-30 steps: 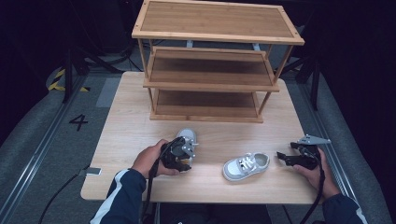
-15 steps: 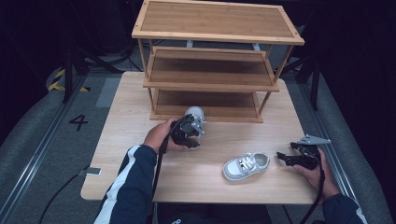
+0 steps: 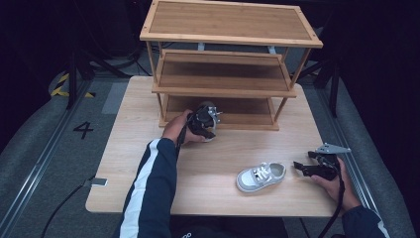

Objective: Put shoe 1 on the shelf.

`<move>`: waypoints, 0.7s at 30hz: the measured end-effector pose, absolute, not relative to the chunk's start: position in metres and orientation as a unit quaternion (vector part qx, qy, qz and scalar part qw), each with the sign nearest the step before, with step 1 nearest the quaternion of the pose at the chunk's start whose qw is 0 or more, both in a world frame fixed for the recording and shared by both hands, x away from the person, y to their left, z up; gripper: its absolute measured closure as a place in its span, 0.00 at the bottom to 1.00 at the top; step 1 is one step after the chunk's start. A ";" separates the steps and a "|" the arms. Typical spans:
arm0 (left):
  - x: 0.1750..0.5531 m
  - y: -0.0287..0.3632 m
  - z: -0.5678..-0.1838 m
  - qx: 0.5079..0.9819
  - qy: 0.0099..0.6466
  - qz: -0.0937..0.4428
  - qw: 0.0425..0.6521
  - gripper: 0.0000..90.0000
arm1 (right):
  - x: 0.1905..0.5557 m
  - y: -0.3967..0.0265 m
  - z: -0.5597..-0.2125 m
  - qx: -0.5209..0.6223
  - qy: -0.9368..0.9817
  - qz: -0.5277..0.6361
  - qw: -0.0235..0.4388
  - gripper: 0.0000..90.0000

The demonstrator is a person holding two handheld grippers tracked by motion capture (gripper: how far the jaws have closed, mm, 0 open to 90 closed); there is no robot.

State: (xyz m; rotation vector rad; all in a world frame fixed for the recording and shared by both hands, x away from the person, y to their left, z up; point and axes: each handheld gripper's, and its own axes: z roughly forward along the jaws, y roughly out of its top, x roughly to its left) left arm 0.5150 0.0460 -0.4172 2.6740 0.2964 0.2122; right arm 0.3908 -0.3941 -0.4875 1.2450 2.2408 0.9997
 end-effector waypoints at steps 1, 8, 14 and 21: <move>0.516 0.046 -0.419 0.963 0.112 0.079 0.230 0.73 | 0.391 -0.394 -0.487 0.444 0.799 0.357 0.194 0.20; 0.509 0.055 -0.411 0.942 0.161 0.126 0.267 0.52 | 0.391 -0.394 -0.487 0.441 0.800 0.358 0.191 0.21; 0.486 0.074 -0.398 0.903 0.234 0.185 0.310 0.34 | 0.390 -0.394 -0.487 0.439 0.801 0.359 0.190 0.20; 0.469 0.092 -0.424 0.866 0.323 0.185 0.334 0.24 | 0.390 -0.394 -0.487 0.439 0.802 0.358 0.190 0.20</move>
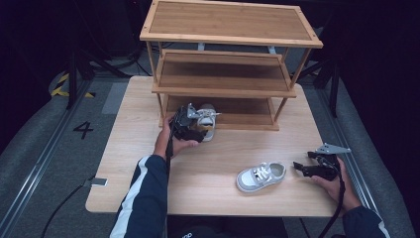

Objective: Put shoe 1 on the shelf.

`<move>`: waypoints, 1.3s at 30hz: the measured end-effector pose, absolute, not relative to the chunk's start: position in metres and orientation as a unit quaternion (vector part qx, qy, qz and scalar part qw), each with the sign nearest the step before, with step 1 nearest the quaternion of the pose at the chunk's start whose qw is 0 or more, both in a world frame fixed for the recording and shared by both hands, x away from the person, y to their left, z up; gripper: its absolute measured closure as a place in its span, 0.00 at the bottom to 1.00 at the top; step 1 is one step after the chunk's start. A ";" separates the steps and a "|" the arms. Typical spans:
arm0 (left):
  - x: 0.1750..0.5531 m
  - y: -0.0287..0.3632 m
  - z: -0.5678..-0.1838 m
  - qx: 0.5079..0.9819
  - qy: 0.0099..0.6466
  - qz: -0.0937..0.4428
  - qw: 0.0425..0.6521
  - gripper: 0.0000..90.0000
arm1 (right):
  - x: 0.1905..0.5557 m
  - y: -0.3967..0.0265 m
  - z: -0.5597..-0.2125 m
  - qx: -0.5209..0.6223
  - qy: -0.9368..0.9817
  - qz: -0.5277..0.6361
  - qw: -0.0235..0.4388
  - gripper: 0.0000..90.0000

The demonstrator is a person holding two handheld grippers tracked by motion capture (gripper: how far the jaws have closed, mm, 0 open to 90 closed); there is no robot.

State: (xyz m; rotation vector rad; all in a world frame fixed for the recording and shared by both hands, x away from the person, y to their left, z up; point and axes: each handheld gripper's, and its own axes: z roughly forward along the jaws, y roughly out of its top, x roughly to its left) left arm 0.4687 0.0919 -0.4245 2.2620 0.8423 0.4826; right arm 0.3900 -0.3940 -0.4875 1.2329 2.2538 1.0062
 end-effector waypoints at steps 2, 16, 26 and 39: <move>0.468 0.091 -0.430 0.867 0.327 0.182 0.329 0.24 | 0.390 -0.394 -0.487 0.439 0.802 0.358 0.190 0.20; 0.491 0.072 -0.454 0.860 0.342 0.158 0.344 0.26 | 0.390 -0.394 -0.488 0.436 0.803 0.359 0.189 0.20; 0.521 0.056 -0.452 0.845 0.361 0.182 0.349 0.40 | 0.390 -0.394 -0.488 0.436 0.803 0.359 0.189 0.20; 0.541 0.034 -0.456 0.836 0.385 0.208 0.330 0.39 | 0.390 -0.394 -0.488 0.437 0.803 0.358 0.190 0.20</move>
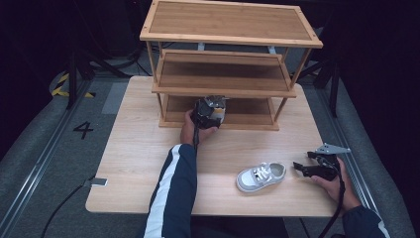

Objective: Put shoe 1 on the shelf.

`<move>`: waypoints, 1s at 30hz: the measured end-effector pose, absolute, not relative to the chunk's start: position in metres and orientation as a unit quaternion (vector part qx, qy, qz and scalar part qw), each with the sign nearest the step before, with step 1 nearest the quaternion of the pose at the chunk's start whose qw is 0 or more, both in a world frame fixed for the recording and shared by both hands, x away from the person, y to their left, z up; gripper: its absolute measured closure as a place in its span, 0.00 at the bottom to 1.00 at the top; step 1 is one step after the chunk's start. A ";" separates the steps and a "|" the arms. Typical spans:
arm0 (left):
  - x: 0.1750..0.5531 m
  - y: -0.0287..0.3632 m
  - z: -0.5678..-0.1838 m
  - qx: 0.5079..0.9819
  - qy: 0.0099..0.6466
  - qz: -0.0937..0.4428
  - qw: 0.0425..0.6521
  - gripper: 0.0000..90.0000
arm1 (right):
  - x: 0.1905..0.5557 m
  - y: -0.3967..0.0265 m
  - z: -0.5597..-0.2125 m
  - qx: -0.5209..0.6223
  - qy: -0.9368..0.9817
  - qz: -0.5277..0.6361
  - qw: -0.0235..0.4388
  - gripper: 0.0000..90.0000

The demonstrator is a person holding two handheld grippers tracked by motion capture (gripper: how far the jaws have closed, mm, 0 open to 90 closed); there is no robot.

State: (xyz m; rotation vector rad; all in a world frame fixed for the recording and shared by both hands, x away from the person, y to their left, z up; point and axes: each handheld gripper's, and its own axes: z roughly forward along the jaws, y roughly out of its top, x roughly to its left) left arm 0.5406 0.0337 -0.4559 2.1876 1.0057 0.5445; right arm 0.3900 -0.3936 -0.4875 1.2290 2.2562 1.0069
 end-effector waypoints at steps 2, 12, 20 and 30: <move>0.537 0.033 -0.457 0.835 0.394 0.187 0.335 0.37 | 0.390 -0.394 -0.487 0.438 0.803 0.358 0.189 0.20; 0.499 0.052 -0.462 0.862 0.357 0.176 0.313 0.31 | 0.390 -0.394 -0.487 0.436 0.803 0.359 0.189 0.20; 0.454 0.072 -0.449 0.900 0.293 0.168 0.278 0.30 | 0.390 -0.394 -0.487 0.436 0.804 0.359 0.188 0.20; 0.394 0.106 -0.437 0.920 0.228 0.186 0.258 0.29 | 0.390 -0.394 -0.487 0.436 0.804 0.359 0.188 0.20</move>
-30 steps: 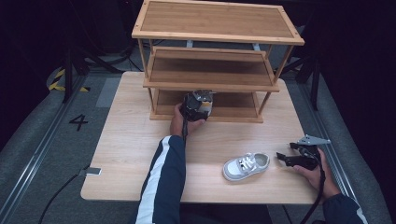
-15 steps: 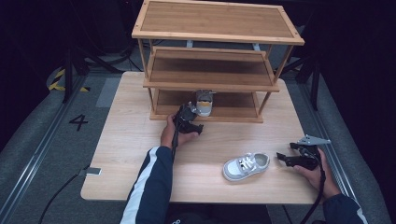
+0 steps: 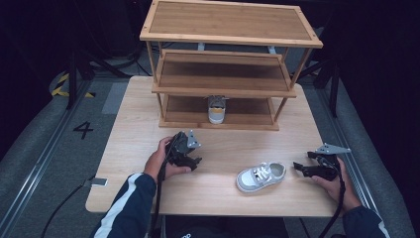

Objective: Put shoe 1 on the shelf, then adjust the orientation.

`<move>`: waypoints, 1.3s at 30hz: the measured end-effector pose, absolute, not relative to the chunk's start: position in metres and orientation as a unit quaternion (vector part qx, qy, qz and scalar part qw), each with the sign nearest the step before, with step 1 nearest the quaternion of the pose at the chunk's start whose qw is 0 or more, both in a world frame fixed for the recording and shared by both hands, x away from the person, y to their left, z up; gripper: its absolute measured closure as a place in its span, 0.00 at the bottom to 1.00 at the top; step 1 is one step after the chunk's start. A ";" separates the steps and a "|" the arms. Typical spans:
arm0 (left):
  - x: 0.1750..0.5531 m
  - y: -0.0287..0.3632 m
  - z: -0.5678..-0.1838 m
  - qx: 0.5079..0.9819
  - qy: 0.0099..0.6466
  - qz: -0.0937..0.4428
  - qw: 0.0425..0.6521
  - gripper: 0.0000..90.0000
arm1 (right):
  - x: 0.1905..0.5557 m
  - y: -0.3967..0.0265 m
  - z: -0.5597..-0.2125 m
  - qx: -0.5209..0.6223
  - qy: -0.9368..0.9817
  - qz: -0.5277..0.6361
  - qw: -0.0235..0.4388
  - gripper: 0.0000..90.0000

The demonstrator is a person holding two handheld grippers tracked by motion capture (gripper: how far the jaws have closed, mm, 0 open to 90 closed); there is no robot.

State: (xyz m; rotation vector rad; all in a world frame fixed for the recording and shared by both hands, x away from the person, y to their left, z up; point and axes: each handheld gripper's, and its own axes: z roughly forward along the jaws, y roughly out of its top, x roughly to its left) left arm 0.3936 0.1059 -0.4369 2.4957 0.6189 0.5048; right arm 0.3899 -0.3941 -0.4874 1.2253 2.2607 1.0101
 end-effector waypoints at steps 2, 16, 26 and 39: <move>0.382 0.113 -0.436 0.923 0.219 0.197 0.247 0.32 | 0.390 -0.394 -0.487 0.435 0.804 0.359 0.188 0.20; 0.337 0.162 -0.464 0.908 0.266 0.170 0.276 0.23 | 0.391 -0.394 -0.487 0.434 0.805 0.358 0.188 0.20; 0.328 0.188 -0.483 0.867 0.333 0.122 0.350 0.18 | 0.392 -0.393 -0.487 0.432 0.808 0.356 0.185 0.19; 0.320 0.194 -0.483 0.860 0.352 0.130 0.345 0.17 | 0.370 -0.379 -0.473 0.312 0.868 0.364 0.131 0.28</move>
